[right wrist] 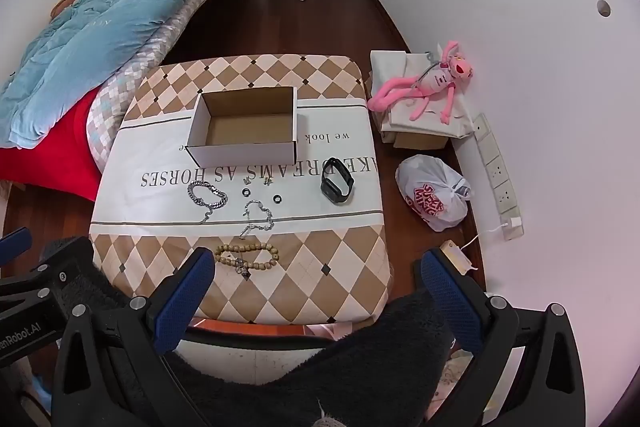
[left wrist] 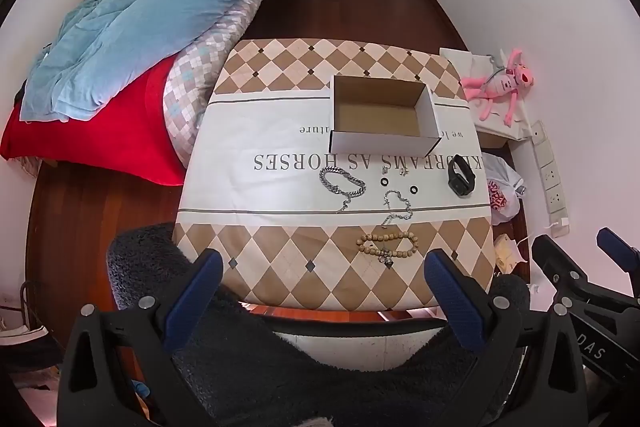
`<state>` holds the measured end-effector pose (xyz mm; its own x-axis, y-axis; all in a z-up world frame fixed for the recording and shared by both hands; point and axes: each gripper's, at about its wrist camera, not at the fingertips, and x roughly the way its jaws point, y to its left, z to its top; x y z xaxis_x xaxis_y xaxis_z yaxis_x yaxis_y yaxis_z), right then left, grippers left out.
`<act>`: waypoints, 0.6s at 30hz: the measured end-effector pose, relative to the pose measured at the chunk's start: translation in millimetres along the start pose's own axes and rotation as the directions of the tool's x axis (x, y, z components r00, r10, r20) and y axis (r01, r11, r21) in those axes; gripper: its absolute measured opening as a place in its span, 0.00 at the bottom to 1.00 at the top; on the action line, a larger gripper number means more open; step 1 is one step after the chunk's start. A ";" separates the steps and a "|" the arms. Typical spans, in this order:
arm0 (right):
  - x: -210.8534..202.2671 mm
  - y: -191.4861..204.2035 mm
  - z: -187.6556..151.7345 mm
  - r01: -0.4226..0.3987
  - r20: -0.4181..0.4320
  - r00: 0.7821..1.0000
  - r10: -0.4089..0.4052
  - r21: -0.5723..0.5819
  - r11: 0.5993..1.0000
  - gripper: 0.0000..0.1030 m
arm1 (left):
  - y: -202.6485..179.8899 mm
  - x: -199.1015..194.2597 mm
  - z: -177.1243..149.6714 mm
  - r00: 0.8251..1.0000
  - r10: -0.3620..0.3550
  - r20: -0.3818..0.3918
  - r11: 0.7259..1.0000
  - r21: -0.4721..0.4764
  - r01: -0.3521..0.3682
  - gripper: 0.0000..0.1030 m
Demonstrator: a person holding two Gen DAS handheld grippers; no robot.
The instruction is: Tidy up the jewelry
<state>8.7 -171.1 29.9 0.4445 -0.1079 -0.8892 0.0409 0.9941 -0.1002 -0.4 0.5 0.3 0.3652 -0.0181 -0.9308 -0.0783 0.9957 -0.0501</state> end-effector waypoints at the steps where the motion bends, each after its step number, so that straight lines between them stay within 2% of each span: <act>1: 0.0 0.1 0.1 -0.001 -0.003 1.000 0.001 0.000 1.000 1.00 | 0.5 0.0 -0.2 1.000 -0.001 0.000 1.000 0.002 0.001 1.00; 7: -0.8 -0.2 0.2 -0.002 0.000 1.000 0.002 0.001 1.000 1.00 | 7.0 0.6 -1.7 1.000 -0.010 -0.004 1.000 0.015 0.010 1.00; 8: -1.0 -0.4 0.3 -0.001 0.001 1.000 0.001 0.001 1.000 1.00 | -0.3 -1.7 4.5 1.000 0.015 -0.001 1.000 0.005 -0.015 1.00; 18: -3.2 -1.6 1.6 0.001 0.003 1.000 -0.001 0.000 1.000 1.00 | -3.4 -4.1 6.8 1.000 0.015 0.004 1.000 0.011 -0.016 1.00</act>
<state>8.7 -172.3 33.6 0.4471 -0.1087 -0.8878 0.0412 0.9940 -0.1010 4.7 -2.3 6.8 0.3674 -0.0023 -0.9300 -0.0739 0.9968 -0.0317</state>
